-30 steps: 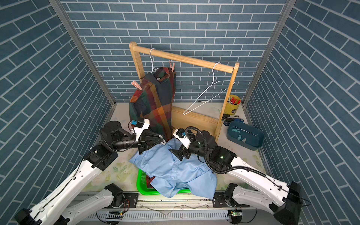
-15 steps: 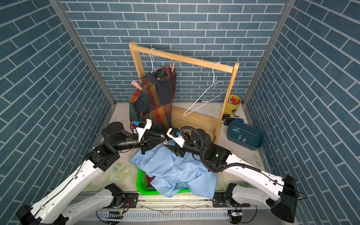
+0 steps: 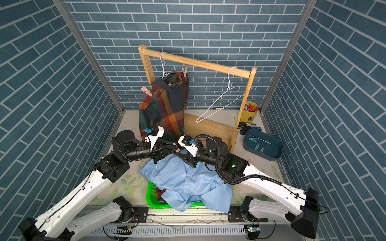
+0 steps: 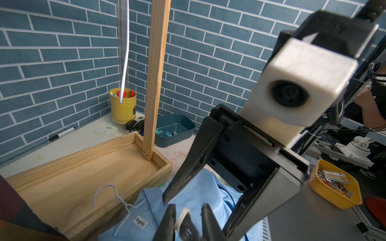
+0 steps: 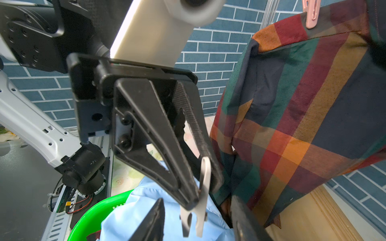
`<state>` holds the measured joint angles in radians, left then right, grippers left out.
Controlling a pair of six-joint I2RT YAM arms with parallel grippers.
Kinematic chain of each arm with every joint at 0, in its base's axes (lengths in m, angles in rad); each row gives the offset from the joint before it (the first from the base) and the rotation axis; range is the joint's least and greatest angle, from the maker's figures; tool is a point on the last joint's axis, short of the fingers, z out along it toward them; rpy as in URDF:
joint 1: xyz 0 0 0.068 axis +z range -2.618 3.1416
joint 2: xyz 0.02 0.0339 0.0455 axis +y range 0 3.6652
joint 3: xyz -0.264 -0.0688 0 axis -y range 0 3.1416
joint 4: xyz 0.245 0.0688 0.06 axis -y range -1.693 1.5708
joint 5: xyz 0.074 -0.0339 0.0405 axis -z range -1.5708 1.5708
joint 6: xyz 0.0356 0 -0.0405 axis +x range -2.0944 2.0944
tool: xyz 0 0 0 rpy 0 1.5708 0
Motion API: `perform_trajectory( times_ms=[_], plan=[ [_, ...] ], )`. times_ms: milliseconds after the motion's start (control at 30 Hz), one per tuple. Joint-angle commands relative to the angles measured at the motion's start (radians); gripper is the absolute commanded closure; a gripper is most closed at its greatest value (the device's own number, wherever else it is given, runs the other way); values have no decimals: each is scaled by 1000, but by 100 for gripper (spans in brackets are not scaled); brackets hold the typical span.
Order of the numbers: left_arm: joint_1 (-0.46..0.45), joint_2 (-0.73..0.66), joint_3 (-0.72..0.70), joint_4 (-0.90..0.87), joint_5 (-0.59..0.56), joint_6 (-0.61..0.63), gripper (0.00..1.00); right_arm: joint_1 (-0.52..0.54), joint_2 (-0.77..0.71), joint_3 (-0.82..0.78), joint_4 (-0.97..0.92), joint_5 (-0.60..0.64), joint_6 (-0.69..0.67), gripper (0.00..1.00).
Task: Remove the clothespins securing long-sleeve shirts to the hanger
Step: Place the clamp in the storage box.
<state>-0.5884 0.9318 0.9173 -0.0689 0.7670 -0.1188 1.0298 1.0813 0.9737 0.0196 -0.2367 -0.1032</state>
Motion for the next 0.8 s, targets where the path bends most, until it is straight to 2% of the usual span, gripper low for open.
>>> perform_trajectory(
  times_ms=[0,267,400,533,633,700,767],
  plan=[
    [-7,1,-18,34,8,-14,100,5,14,41,35,-16,-13,51],
    [-18,-6,-34,69,-1,-45,100,6,46,62,40,-28,-12,59],
    [-18,-17,-34,72,-8,-45,100,5,53,68,24,-26,-11,56],
    [-18,-18,-28,57,-5,-37,100,5,47,61,30,-20,-9,62],
    [-18,-19,-32,58,-6,-38,100,6,48,67,29,-22,-8,72],
    [-18,-19,-32,58,-7,-38,100,5,50,69,27,-23,-9,74],
    [-18,-18,-32,55,-5,-39,100,5,51,71,26,-23,-9,79]
  ],
)
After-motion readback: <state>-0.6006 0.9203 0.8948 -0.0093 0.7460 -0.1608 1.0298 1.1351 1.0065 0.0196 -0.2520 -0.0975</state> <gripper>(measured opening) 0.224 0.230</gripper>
